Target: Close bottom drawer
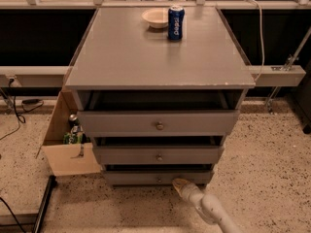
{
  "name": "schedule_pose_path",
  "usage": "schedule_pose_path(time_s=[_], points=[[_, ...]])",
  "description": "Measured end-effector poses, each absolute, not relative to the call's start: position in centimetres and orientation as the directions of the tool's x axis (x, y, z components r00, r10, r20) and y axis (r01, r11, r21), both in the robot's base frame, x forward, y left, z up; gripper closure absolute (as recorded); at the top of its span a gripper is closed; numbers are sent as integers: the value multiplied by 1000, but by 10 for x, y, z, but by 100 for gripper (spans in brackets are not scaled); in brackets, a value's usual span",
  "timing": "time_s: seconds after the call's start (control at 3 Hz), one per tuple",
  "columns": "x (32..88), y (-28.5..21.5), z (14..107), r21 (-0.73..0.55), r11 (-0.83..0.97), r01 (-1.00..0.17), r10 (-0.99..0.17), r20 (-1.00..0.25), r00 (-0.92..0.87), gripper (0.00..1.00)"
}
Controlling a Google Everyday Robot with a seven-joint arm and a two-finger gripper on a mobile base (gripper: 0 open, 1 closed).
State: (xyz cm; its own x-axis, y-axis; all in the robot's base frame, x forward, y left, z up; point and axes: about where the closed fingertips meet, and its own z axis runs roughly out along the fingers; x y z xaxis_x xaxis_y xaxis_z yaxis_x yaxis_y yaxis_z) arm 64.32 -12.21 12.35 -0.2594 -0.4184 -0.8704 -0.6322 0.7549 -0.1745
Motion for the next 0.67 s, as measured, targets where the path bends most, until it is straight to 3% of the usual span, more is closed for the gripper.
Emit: schedule_pose_path(time_s=[0.33,0.67], points=[[640,-124,130,-137,696,-705,-448,-850,-276,100],[607,-129,140,33,583,-812,-484,-789,-379,100]])
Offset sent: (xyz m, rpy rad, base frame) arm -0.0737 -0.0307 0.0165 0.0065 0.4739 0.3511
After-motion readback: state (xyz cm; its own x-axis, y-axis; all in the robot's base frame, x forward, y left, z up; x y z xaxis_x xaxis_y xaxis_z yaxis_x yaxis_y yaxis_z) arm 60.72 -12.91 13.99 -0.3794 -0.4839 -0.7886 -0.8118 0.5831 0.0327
